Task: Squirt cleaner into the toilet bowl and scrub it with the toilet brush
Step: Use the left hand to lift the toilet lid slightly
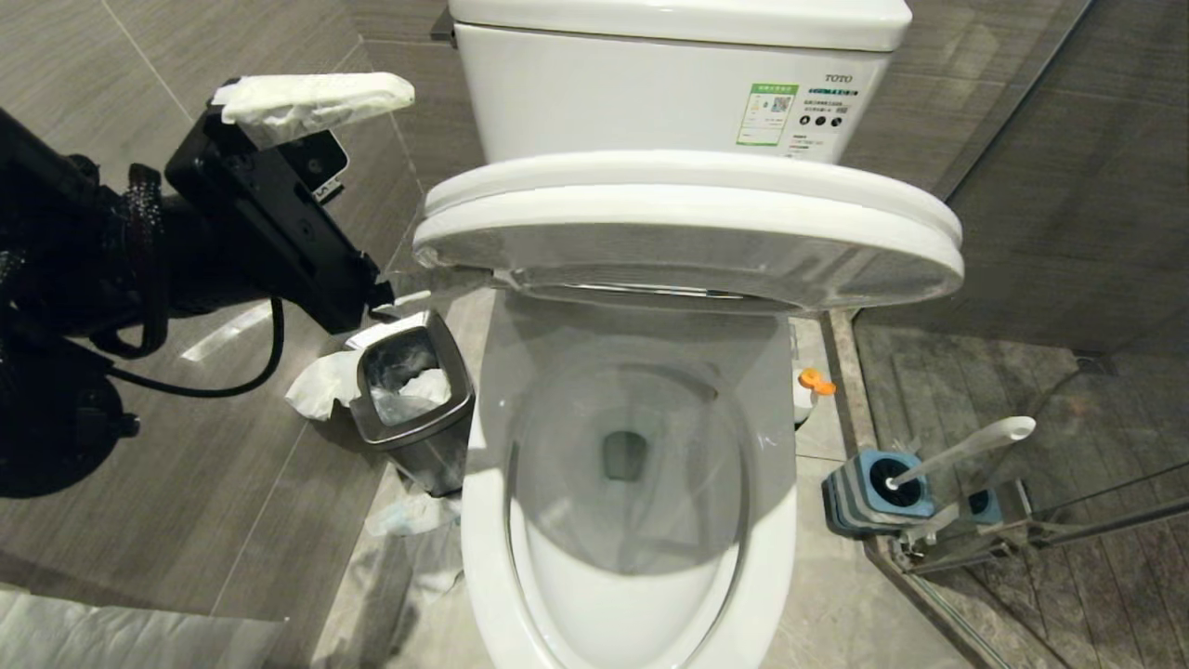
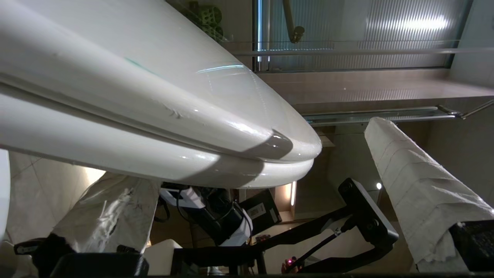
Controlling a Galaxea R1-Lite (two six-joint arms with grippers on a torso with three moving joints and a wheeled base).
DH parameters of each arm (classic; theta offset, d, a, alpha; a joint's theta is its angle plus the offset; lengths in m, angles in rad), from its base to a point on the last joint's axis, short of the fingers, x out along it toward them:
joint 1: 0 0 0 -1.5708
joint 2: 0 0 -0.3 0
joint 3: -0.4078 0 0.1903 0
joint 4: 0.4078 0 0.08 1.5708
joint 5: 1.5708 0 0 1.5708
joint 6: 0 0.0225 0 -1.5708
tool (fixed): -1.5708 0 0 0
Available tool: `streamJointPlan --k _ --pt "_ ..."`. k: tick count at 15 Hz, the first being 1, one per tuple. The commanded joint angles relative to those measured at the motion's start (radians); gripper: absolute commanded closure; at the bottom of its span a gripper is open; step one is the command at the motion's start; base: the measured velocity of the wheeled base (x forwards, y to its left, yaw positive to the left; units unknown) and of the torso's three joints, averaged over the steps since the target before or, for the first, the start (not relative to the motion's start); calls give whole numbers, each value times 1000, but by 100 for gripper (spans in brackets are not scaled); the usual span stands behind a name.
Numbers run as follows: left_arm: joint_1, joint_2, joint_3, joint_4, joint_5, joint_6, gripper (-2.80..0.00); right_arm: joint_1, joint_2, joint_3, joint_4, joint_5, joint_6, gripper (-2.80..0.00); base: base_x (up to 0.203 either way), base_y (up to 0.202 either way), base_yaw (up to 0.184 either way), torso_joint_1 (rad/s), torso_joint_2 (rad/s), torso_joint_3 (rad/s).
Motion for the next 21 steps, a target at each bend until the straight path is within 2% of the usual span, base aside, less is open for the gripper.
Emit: streamJointPlan --k 1,5,14,21 --pt "-1 0 -20 -8 -8 -13 -280 0 0 0 0 0 1 0 0 0 0 0 0 0" --pt "-1 2 -46 -8 -7 -14 -280 0 0 0 0 0 1 0 0 0 0 0 0 0" --pt "-34 29 -109 -10 57 -4 -280 0 0 0 0 0 1 0 0 0 0 1 -1 1" --pt "-33 33 -169 -10 80 -5 -280 0 0 0 0 0 1 0 0 0 0 0 -6 0"
